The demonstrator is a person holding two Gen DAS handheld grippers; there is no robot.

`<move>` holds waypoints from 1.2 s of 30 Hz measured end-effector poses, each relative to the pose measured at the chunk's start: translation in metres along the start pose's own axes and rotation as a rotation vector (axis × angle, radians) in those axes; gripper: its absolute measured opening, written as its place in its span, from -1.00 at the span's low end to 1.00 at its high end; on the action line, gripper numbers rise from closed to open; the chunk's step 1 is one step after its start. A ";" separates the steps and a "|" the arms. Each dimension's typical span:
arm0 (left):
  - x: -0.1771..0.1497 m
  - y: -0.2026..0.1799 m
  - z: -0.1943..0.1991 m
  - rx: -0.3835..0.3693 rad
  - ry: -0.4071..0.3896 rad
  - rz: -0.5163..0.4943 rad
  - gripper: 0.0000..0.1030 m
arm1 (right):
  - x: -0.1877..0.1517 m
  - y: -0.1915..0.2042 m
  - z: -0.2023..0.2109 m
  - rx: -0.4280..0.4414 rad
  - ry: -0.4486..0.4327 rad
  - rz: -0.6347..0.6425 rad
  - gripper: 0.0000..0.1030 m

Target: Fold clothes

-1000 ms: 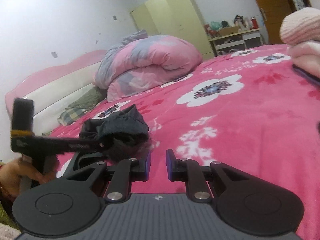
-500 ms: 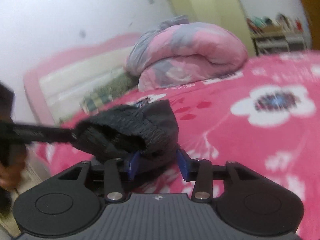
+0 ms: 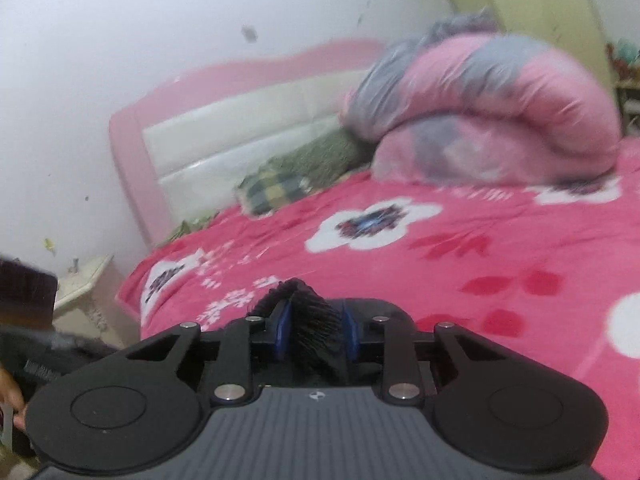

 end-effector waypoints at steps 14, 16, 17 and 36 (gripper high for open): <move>0.000 0.000 0.020 -0.080 -0.121 0.052 0.12 | 0.002 -0.004 -0.081 0.002 0.287 0.146 0.18; 0.005 -0.010 0.023 -0.098 -0.154 0.028 0.12 | 0.007 -0.004 -0.085 -0.021 0.292 0.157 0.18; 0.007 -0.014 0.023 -0.110 -0.164 0.023 0.12 | 0.011 -0.004 -0.083 -0.032 0.281 0.153 0.18; -0.020 0.011 0.021 0.031 -0.099 0.054 0.10 | -0.062 0.028 -0.009 0.081 0.349 0.329 -0.83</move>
Point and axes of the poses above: each gripper's, at about its wrist camera, not at the fingertips, and z roughly against the way its jaws point, y to its left, x to its top, the point moved 10 cm from there along -z, roughly the way its jaws point
